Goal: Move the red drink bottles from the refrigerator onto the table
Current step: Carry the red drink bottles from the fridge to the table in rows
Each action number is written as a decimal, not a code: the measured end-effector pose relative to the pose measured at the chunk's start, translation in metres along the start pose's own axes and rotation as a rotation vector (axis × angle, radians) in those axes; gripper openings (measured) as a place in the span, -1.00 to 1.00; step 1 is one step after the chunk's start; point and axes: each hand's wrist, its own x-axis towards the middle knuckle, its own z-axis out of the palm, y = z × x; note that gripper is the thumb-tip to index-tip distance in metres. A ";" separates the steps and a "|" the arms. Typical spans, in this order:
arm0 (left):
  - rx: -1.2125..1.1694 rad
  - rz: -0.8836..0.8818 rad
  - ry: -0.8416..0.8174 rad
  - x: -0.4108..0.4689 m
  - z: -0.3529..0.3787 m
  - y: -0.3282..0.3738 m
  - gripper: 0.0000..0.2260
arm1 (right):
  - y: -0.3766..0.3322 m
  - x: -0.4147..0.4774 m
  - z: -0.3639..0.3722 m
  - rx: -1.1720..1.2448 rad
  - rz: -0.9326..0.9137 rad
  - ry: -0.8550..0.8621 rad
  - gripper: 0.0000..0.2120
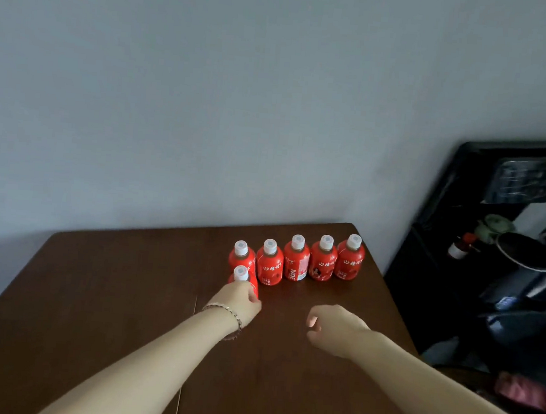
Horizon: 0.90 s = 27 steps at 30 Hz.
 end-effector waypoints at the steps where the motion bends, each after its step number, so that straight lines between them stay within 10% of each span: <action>1: 0.055 0.065 -0.032 -0.015 -0.002 0.005 -0.89 | -0.001 -0.014 -0.002 0.005 0.023 0.028 -0.74; 13: 0.494 0.900 -0.166 -0.212 0.044 0.128 -0.81 | 0.041 -0.289 0.042 0.053 0.491 0.331 -0.71; 27: 0.603 1.752 -0.397 -0.646 0.276 0.311 -0.76 | 0.111 -0.803 0.242 0.221 1.456 0.529 -0.76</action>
